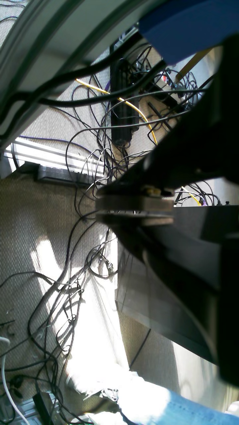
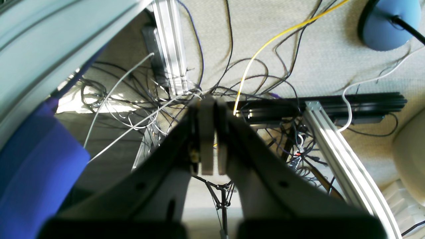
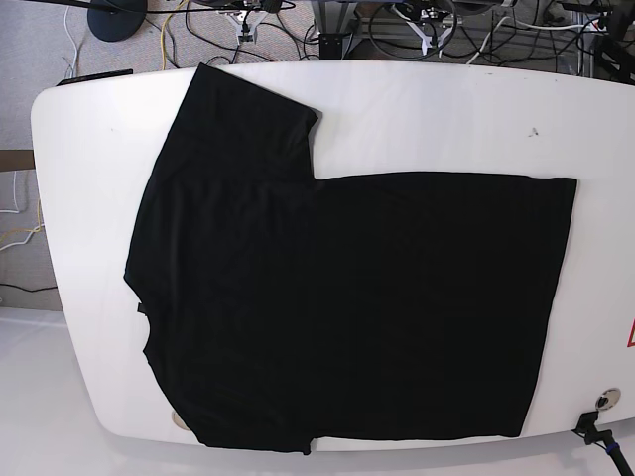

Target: Fold the T-shirt properly

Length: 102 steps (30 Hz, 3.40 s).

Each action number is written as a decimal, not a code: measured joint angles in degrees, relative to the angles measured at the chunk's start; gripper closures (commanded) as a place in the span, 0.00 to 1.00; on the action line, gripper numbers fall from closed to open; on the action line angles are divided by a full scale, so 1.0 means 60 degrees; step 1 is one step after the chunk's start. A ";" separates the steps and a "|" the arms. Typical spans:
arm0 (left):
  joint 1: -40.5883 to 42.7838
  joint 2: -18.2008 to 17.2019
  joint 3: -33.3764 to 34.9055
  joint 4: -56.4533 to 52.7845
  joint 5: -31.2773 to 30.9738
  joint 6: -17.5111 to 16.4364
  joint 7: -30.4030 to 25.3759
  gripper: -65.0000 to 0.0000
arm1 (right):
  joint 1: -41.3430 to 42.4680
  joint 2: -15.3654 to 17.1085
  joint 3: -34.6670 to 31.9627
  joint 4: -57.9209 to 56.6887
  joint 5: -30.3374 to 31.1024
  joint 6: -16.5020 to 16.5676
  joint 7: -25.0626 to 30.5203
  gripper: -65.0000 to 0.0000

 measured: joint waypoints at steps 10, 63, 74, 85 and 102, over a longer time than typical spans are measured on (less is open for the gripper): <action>0.0004 -0.0029 -0.0007 -0.0011 -0.0004 -0.0047 0.0073 1.00 | 0.0011 -0.0004 0.0044 0.0047 -0.0073 0.0007 -0.0029 0.99; 0.0178 -0.0186 0.0036 0.0164 -0.0004 -0.0127 0.0106 0.99 | -0.0135 -0.0004 0.0004 0.0262 -0.0033 0.0000 -0.0306 0.99; 0.0849 -0.0368 0.0007 0.0943 -0.0004 -0.0153 0.0062 1.00 | -0.0554 -0.0007 0.0004 0.1016 -0.0036 -0.0022 -0.0262 0.99; 0.2619 -0.0350 0.0004 0.3435 -0.0040 -0.0160 0.0066 0.89 | -0.3071 -0.0004 0.0007 0.4528 -0.0040 -0.0022 -0.0364 0.96; 0.6149 -0.0357 0.0007 0.7621 -0.0036 -0.0164 0.0146 0.49 | -0.7362 0.0022 -0.0004 1.0837 -0.0044 0.0007 -0.0382 0.53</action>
